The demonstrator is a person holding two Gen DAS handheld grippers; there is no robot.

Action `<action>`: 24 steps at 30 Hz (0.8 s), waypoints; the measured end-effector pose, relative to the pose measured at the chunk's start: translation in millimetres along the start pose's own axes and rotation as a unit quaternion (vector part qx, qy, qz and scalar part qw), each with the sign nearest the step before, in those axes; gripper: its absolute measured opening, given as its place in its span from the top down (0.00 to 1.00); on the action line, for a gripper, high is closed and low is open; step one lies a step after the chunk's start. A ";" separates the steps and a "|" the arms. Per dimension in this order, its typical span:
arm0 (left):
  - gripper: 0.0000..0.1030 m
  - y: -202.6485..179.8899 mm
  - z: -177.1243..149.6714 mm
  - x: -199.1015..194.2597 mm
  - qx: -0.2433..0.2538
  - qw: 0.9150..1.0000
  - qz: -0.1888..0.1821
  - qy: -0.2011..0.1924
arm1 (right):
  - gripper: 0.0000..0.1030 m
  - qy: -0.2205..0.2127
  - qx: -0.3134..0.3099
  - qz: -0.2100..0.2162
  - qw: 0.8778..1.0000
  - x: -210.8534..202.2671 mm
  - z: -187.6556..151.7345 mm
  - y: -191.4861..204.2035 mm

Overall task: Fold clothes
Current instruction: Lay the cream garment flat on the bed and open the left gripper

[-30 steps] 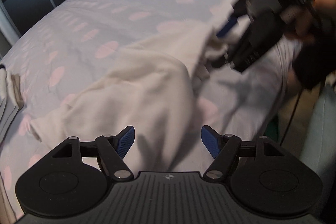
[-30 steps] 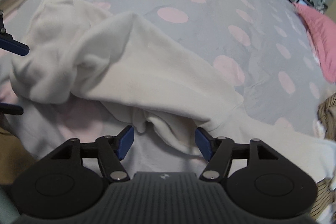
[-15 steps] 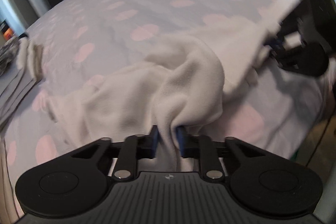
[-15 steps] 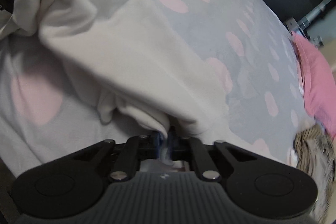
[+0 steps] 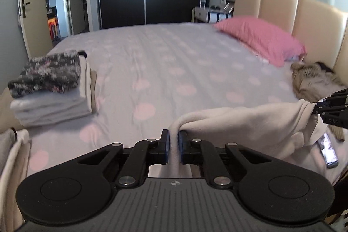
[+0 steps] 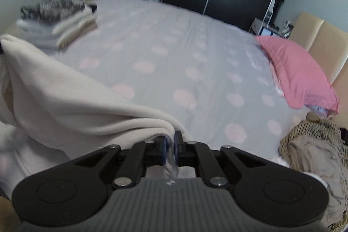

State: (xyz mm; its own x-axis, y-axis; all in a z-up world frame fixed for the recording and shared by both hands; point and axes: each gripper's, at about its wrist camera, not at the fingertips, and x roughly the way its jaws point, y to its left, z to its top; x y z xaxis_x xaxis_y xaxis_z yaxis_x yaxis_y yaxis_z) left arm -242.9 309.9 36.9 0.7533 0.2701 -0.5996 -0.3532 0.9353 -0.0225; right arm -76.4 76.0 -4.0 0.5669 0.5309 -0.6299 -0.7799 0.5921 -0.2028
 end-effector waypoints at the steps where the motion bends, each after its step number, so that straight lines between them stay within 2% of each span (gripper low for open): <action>1: 0.93 0.4 4.7 -5.6 0.002 1.000 -0.006 -0.005 | 0.92 -0.007 0.001 0.008 1.000 -9.3 5.5 -4.3; 8: 0.94 10.9 47.2 -56.3 0.004 0.997 -0.028 -0.070 | 0.92 -0.063 0.028 0.082 0.994 -66.8 51.0 -40.7; 12: 0.94 20.0 70.4 -88.4 -0.011 0.991 -0.030 -0.133 | 0.92 -0.110 0.061 0.140 0.982 -94.8 76.7 -60.8; 14: 0.94 25.2 78.6 -94.2 -0.023 0.988 -0.037 -0.149 | 0.92 -0.127 0.080 0.175 0.973 -98.9 85.8 -67.7; 17: 0.94 28.4 81.6 -78.9 -0.029 0.990 -0.034 -0.137 | 0.92 -0.135 0.105 0.209 0.963 -85.6 90.9 -71.9; 19: 0.94 28.3 78.9 -57.9 -0.030 0.993 -0.032 -0.111 | 0.92 -0.119 0.107 0.194 0.968 -65.0 88.6 -71.4; 24: 0.94 26.5 64.2 10.9 -0.022 0.999 -0.047 -0.016 | 0.92 -0.033 0.132 0.153 0.979 -0.4 66.3 -81.4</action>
State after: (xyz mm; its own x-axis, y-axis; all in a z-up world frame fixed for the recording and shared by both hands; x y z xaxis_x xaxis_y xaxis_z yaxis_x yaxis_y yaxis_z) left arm -208.5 352.3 81.1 0.8012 0.1892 -0.5677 -0.3040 0.9458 -0.1139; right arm 4.4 67.7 62.5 0.3399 0.7412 -0.5789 -0.8257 0.5299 0.1937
